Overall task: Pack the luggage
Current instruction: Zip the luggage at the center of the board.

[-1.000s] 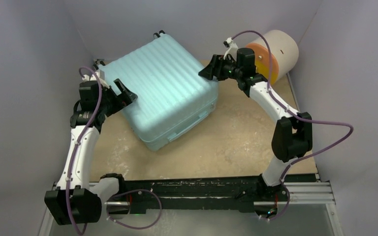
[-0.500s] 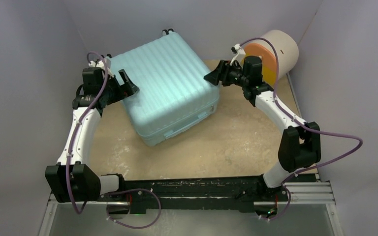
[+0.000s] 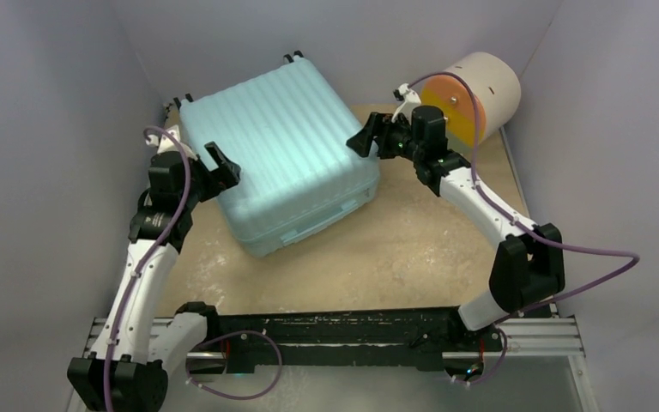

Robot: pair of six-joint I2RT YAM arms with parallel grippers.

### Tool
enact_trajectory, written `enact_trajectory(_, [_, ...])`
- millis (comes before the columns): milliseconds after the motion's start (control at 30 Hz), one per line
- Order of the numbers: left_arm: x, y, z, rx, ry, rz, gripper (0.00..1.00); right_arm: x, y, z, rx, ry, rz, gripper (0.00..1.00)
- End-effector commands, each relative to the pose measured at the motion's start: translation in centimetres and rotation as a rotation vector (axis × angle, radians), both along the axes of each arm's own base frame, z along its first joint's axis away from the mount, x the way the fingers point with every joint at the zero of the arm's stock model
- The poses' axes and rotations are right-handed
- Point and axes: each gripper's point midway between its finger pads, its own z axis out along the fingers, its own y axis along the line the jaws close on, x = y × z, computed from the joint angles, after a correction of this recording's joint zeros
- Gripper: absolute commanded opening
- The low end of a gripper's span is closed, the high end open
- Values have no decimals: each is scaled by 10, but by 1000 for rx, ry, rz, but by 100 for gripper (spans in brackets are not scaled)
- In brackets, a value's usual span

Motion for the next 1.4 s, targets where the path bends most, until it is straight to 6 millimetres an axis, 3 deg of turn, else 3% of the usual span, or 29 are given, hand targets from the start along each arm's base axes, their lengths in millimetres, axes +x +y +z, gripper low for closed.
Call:
enact_trajectory(0, [-2, 24, 2, -19, 7, 158, 100, -44, 13, -18, -49, 223, 75, 90])
enact_trajectory(133, [-1, 27, -3, -46, 34, 183, 100, -7, -4, 23, -42, 136, 9, 92])
enact_trajectory(167, [-1, 24, -3, -55, 27, 173, 100, 2, -5, 24, -55, 133, 6, 93])
enact_trajectory(300, [0, 10, -10, -87, 28, 100, 100, 28, 8, 0, -94, 200, 85, 92])
enact_trajectory(433, [-6, -15, -12, -130, 14, -49, 96, 20, 26, -28, -89, 281, 236, 85])
enact_trajectory(567, [-22, -21, -2, -116, -15, -107, 95, -12, 33, -56, -136, 352, 299, 79])
enact_trajectory(700, [-44, -13, 10, -70, -37, -91, 95, -53, 39, -74, -157, 396, 324, 73])
enact_trajectory(767, [-56, -8, 19, -46, -58, -79, 95, -77, 42, -93, -159, 445, 337, 70])
enact_trajectory(1000, [-107, -10, 58, -11, -152, -126, 97, -129, 66, -106, -7, 527, 343, 68])
enact_trajectory(1133, [-123, -24, 52, -40, -102, -206, 97, -149, 87, -104, 67, 551, 348, 68])
enact_trajectory(1367, [-132, -53, 15, -186, -27, -323, 99, -172, 122, -97, 106, 541, 342, 72])
